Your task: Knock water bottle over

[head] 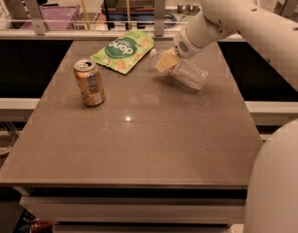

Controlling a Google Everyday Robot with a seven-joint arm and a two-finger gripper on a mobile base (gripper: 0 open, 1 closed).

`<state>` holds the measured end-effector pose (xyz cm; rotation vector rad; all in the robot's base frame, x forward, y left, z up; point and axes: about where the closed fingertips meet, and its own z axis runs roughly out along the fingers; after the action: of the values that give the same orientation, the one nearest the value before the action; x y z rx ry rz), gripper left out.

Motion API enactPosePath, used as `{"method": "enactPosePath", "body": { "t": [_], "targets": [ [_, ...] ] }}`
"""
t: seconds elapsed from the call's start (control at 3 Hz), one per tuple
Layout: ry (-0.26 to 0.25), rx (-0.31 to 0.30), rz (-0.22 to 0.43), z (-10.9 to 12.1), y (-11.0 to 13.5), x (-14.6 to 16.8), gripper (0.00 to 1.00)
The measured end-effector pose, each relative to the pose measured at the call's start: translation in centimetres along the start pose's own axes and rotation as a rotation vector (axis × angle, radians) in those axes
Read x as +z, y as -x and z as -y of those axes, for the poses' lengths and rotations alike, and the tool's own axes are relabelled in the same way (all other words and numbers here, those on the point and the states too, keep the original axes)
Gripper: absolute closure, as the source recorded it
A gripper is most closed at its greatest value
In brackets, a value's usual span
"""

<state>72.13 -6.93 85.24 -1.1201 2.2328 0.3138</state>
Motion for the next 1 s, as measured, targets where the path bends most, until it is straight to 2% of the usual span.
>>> {"method": "enactPosePath", "body": {
  "t": [0.33, 0.67, 1.0],
  "targets": [
    [0.043, 0.006, 0.001, -0.4, -0.1, 1.5, 0.82],
    [0.083, 0.009, -0.018, -1.0, -0.3, 2.7, 0.57],
    [0.084, 0.009, -0.019, -1.0, -0.2, 2.5, 0.36]
  ]
}}
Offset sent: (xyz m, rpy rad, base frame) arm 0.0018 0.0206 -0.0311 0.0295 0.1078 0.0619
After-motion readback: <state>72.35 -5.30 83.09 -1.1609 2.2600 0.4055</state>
